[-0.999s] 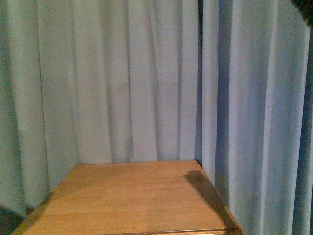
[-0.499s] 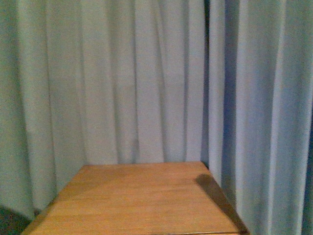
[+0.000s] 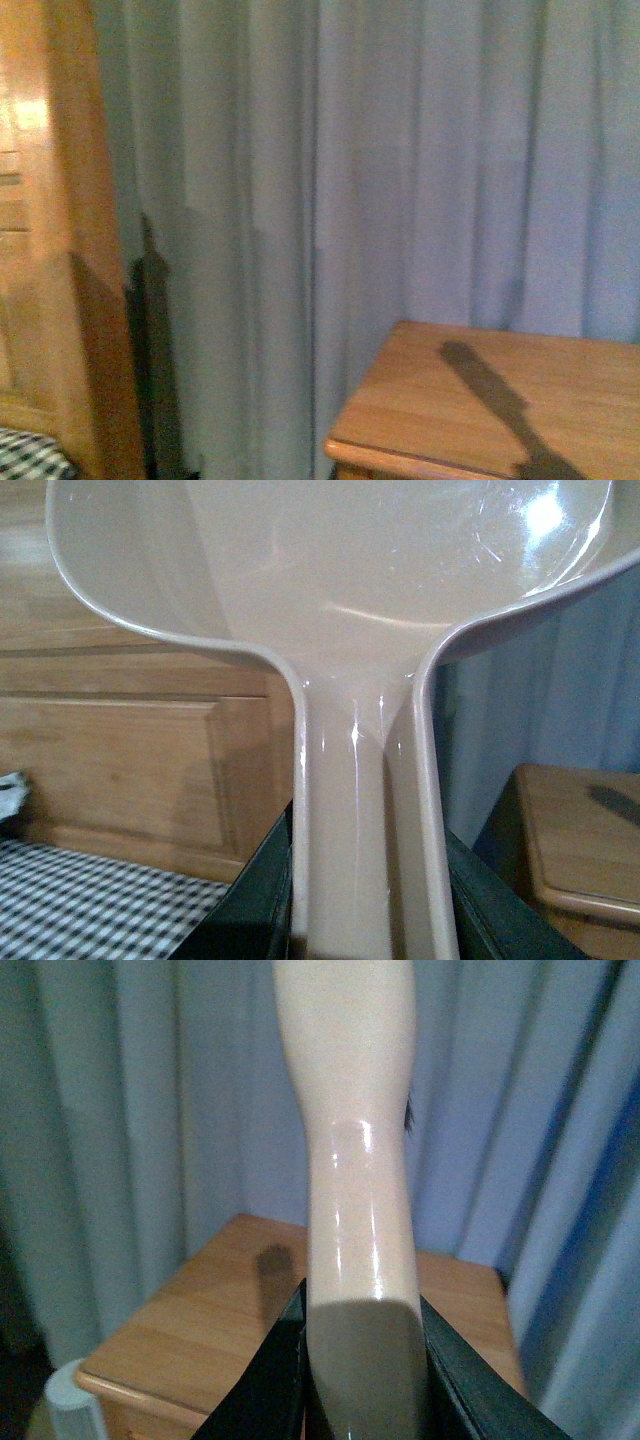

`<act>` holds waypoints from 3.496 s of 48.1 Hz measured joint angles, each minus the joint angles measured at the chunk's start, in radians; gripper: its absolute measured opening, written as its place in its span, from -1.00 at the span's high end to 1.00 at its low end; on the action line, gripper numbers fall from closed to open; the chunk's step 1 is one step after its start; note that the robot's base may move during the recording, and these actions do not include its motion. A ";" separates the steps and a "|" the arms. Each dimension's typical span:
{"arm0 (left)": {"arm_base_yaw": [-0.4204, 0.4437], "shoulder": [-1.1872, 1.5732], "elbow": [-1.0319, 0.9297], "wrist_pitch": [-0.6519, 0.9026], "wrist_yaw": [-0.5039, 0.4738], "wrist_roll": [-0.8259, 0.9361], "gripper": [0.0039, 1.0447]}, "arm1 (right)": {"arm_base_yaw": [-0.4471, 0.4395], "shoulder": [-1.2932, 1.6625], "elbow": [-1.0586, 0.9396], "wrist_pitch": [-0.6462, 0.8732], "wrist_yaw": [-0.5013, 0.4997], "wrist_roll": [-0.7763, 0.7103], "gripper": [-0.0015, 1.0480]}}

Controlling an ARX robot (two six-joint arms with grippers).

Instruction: Clean up trash

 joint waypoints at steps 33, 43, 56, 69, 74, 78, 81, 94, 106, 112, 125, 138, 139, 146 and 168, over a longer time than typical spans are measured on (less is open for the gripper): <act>0.000 0.000 0.000 0.000 0.000 -0.001 0.51 | 0.000 -0.003 0.001 0.000 0.000 0.000 0.61; 0.000 0.002 0.000 0.000 0.000 -0.001 0.51 | 0.000 -0.003 0.001 0.000 -0.002 0.000 0.61; 0.000 0.001 -0.001 0.000 0.000 -0.001 0.51 | 0.000 -0.002 0.001 0.000 -0.003 0.000 0.61; 0.002 -0.003 -0.001 0.000 0.000 -0.003 0.51 | 0.003 0.002 0.001 0.000 -0.010 -0.003 0.61; -0.006 0.026 0.056 -0.169 -0.037 0.006 0.51 | 0.000 0.000 0.001 0.000 0.003 -0.003 0.61; 0.015 0.128 0.161 -0.375 -0.035 0.035 0.51 | 0.000 -0.002 0.001 0.000 0.003 -0.003 0.61; 0.048 0.255 0.214 -0.438 0.010 0.085 0.51 | 0.000 -0.003 0.001 0.000 0.000 -0.003 0.61; 0.090 0.797 0.336 -0.437 0.181 0.610 0.51 | 0.000 -0.002 0.001 0.000 -0.003 -0.003 0.61; 0.098 1.093 0.515 -0.483 0.218 0.863 0.51 | 0.000 -0.003 0.001 0.000 -0.003 -0.003 0.61; 0.106 1.202 0.606 -0.492 0.224 0.904 0.51 | 0.000 -0.003 0.001 0.000 -0.003 -0.003 0.61; 0.114 1.302 0.705 -0.570 0.239 0.936 0.51 | 0.000 -0.003 0.001 0.000 -0.003 -0.003 0.61; 0.112 1.359 0.753 -0.594 0.239 0.946 0.51 | 0.000 -0.003 0.001 0.000 -0.003 -0.003 0.61; 0.112 1.361 0.755 -0.595 0.239 0.946 0.51 | 0.000 -0.003 0.001 0.000 -0.003 -0.003 0.61; 0.109 1.381 0.768 -0.613 0.240 0.956 0.51 | 0.000 -0.003 0.001 0.000 -0.003 -0.003 0.61; 0.104 1.392 0.800 -0.702 0.243 0.978 0.51 | 0.000 0.106 0.172 -0.400 -0.010 0.078 0.61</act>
